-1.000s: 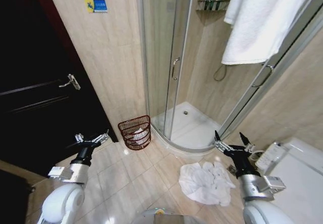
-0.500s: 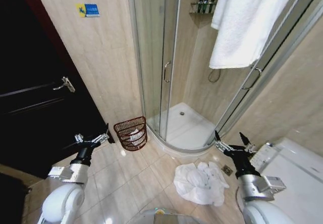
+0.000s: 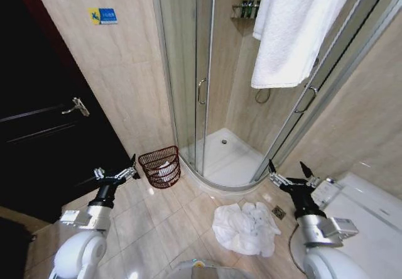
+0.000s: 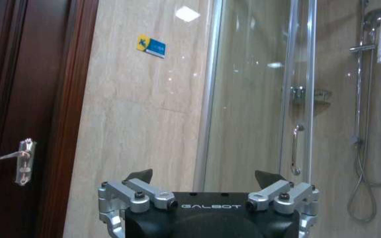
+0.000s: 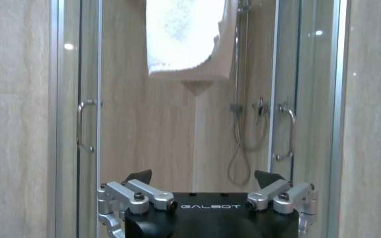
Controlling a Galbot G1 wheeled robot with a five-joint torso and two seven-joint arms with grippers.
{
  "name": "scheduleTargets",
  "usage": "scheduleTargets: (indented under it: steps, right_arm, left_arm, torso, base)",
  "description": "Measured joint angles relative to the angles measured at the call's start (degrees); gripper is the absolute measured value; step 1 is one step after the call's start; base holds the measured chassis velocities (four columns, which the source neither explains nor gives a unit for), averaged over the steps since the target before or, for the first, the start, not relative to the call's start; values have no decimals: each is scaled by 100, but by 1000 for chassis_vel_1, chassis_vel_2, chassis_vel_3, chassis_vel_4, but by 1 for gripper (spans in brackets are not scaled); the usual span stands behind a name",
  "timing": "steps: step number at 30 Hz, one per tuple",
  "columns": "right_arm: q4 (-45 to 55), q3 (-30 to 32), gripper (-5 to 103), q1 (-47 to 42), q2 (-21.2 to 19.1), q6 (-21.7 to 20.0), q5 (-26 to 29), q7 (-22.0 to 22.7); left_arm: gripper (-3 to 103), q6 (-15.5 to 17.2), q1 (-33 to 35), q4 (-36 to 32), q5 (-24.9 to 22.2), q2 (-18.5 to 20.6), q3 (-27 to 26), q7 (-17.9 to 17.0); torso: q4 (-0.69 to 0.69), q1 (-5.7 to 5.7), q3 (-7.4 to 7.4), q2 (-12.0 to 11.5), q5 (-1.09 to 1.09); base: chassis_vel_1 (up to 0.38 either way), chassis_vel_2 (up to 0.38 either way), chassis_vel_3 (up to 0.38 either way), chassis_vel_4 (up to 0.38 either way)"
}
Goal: Discard the used towel into the hamper.
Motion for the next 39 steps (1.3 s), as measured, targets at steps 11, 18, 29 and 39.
scheduleTargets:
  steps: [11,18,29,39]
  right_arm:
    - [-163,21,100,1340,-763,-587,625,367]
    - [-579,-14,100,2330,-1520,-736,996,799]
    - [-1122,-232,100,3748,-2321,-914,1754,977]
    - [-2534,-589,100,5527,-2788,-253,1820,638]
  left_arm:
    - [100,60,2,-22,214,29,44,1]
    - [100,159,-174,216,419,95,320,-62]
    - [100,244,-139,332,558,146,442,-176]
    - [100,247,-99,368,639,70,368,-188]
  torso:
    - [0,-9,-11,-25,1]
    - [1,-15,-18,-36,2]
    - [2,-20,-23,-45,2]
    - [2,-21,-25,-50,2]
  base:
    - [0,0,0,0]
    - [0,0,0,0]
    - [0,0,0,0]
    - [0,0,0,0]
